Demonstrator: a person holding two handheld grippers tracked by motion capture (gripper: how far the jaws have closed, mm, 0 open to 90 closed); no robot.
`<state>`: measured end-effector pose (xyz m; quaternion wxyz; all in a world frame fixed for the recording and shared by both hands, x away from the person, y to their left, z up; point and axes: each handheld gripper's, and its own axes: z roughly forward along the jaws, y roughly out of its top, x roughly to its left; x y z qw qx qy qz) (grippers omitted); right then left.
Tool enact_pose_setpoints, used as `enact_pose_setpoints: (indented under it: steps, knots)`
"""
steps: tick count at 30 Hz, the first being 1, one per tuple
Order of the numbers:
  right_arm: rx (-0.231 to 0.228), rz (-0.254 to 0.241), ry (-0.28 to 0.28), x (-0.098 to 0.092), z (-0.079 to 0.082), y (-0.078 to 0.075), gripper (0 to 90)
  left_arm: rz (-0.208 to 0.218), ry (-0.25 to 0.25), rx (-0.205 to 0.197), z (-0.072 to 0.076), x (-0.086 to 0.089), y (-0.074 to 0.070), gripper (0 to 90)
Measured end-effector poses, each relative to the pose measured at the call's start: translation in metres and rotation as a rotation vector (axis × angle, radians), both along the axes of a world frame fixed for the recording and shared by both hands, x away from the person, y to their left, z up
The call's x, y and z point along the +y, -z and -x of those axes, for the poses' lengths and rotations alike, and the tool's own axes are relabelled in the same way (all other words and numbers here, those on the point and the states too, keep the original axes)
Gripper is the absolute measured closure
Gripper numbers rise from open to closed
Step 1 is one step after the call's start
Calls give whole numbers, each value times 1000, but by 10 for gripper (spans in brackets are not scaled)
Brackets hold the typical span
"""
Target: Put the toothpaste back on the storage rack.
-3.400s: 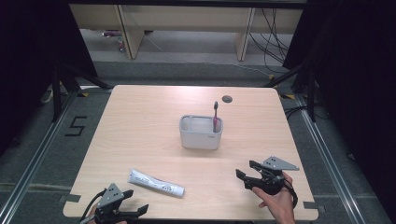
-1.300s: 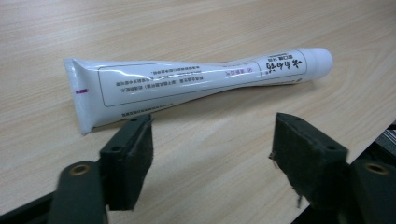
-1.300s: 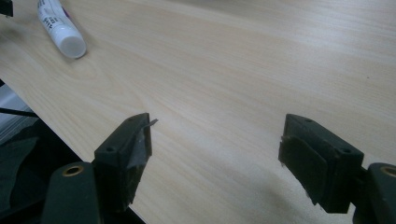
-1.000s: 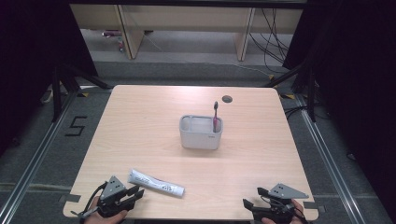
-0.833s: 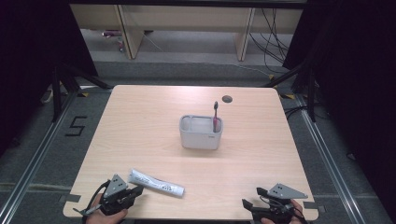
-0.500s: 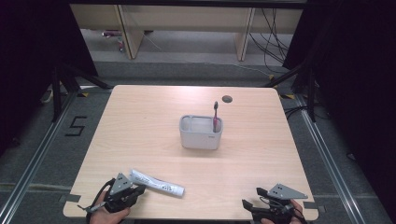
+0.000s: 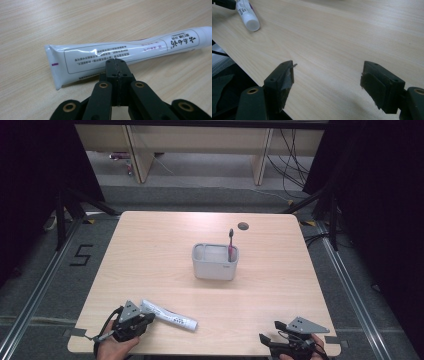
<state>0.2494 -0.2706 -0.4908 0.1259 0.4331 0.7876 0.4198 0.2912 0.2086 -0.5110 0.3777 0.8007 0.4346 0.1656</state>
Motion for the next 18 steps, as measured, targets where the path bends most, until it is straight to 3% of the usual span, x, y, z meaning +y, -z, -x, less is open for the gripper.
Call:
enact_pose_setpoints:
  steps: [4,5,6,12,14,18]
  knots:
    - [-2,1,-2,0,0,0,266,3,-13,-2,-8,-1,0,898]
    - [-2,-1,-1,0,0,0,266,-22,-11,0,-10,0,-1,898]
    - [12,-10,4,1,0,0,266,3,-18,-1,-12,-2,0,898]
    - [6,3,9,0,-1,0,266,3,-21,-5,-22,-6,0,898]
    - [-12,9,7,-1,-1,0,266,-22,-13,-1,-28,-8,-1,898]
    - [-15,2,8,-1,-1,1,266,-12,-9,-4,-36,-15,-3,898]
